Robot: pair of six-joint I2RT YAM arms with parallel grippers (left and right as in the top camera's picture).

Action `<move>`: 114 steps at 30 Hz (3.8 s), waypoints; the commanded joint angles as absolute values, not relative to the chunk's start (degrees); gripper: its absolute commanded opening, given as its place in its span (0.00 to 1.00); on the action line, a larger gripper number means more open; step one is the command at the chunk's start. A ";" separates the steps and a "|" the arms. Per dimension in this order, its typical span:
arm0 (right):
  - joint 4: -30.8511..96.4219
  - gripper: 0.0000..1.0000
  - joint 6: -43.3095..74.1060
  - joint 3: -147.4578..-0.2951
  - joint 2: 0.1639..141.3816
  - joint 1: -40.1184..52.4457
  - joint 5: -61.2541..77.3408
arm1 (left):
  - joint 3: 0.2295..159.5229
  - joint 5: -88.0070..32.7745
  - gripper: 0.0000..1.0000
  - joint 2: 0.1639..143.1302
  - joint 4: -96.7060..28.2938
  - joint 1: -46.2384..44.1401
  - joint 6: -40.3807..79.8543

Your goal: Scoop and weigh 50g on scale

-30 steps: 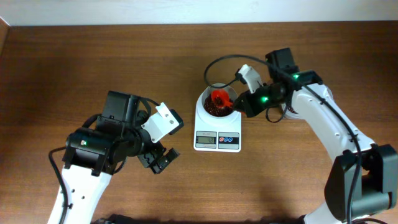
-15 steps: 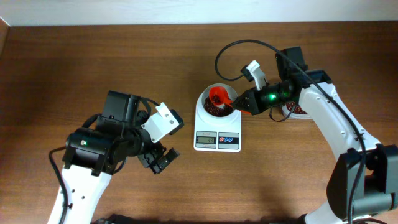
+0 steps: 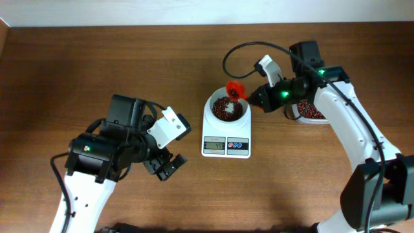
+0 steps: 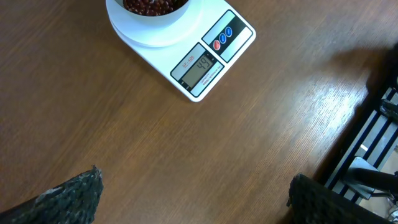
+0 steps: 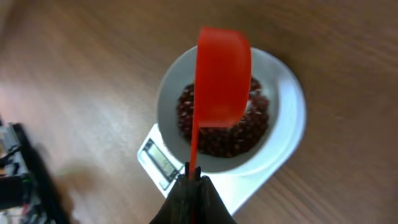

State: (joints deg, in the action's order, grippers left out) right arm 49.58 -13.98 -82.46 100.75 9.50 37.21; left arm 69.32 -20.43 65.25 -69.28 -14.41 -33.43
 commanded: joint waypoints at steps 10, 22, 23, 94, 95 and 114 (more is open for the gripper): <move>56.62 0.04 -19.27 -88.33 98.45 14.63 23.11 | 70.17 -21.23 0.99 65.08 -69.30 -14.09 -34.33; 56.84 0.04 -19.20 -88.31 98.65 14.61 25.50 | 70.17 -21.26 0.99 65.10 -69.30 -14.09 -34.33; 56.88 0.04 -19.05 -88.31 98.65 14.61 25.52 | 70.17 -21.23 0.99 65.08 -69.30 -14.09 -34.33; 67.16 0.04 -22.44 -88.53 100.05 -23.53 23.29 | 70.17 -21.26 0.99 65.10 -69.30 -14.09 -34.33; 67.16 0.04 -21.85 -88.53 100.05 -22.96 23.22 | 70.17 -21.23 0.99 65.10 -69.30 -14.09 -34.33; 66.67 0.04 -8.27 -92.95 100.01 -0.12 -24.08 | 70.17 -21.26 0.99 65.10 -69.30 -14.09 -34.33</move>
State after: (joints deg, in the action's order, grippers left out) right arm 66.94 -13.76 -88.27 100.47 -0.23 -21.50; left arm 69.32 -20.43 65.25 -69.25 -14.44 -33.45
